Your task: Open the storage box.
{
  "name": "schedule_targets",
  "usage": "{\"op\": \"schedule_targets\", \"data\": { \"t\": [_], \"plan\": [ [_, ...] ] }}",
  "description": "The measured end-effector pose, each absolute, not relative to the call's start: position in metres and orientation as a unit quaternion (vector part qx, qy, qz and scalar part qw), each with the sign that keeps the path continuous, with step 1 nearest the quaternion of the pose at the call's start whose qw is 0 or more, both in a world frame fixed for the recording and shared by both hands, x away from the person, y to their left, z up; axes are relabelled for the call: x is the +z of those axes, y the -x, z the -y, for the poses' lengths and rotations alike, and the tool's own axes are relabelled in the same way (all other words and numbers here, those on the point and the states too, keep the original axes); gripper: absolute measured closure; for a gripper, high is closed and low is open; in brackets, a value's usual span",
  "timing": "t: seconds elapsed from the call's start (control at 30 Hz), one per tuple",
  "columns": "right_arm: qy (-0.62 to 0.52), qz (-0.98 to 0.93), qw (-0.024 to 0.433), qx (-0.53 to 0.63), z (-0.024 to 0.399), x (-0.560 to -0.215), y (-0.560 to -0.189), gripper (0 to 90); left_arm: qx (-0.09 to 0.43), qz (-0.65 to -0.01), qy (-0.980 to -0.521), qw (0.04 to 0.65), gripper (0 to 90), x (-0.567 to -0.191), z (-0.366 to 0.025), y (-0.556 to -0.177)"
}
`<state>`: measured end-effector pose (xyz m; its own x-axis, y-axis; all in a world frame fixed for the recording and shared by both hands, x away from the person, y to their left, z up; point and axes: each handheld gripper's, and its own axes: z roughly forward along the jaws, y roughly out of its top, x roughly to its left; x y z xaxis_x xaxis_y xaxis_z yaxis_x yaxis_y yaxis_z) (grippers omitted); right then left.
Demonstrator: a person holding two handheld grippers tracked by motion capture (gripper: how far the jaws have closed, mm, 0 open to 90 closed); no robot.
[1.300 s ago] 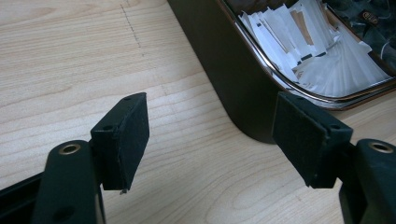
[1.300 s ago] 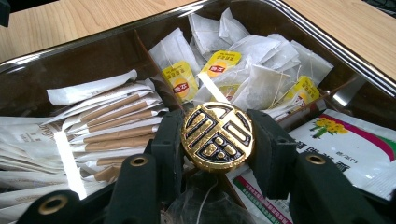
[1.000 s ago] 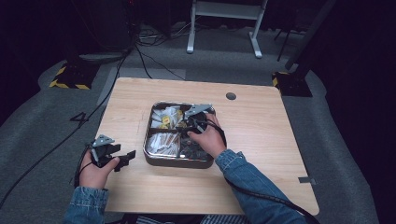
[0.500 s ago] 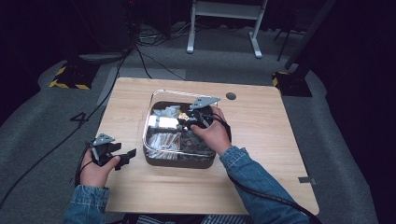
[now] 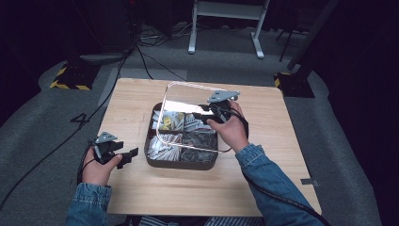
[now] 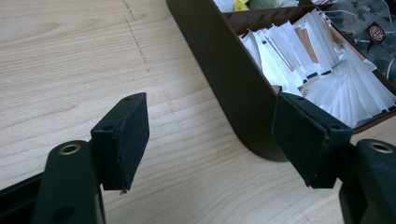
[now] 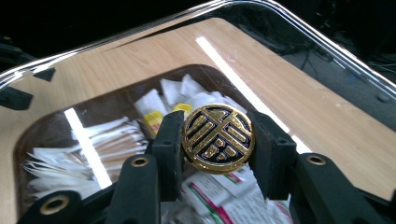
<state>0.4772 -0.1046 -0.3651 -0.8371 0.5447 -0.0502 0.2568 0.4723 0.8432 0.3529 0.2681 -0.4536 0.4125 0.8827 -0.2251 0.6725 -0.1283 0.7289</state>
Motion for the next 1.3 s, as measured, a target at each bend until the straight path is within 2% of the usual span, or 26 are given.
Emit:
{"op": "schedule_targets", "data": {
  "t": [0.53,1.0,1.3],
  "plan": [
    [-0.293,-0.830,0.183,0.439,0.178,-0.357,-0.490,59.5,0.132,-0.534,-0.736,0.395,27.6,-0.456,-0.272,-0.352],
    [-0.321,-0.826,0.197,0.420,0.212,-0.355,-0.498,59.5,0.124,-0.537,-0.737,0.391,28.3,-0.459,-0.274,-0.352],
    [-0.345,-0.817,0.189,0.421,0.235,-0.361,-0.501,59.4,0.119,-0.536,-0.740,0.388,28.2,-0.459,-0.273,-0.352]
  ]
}}
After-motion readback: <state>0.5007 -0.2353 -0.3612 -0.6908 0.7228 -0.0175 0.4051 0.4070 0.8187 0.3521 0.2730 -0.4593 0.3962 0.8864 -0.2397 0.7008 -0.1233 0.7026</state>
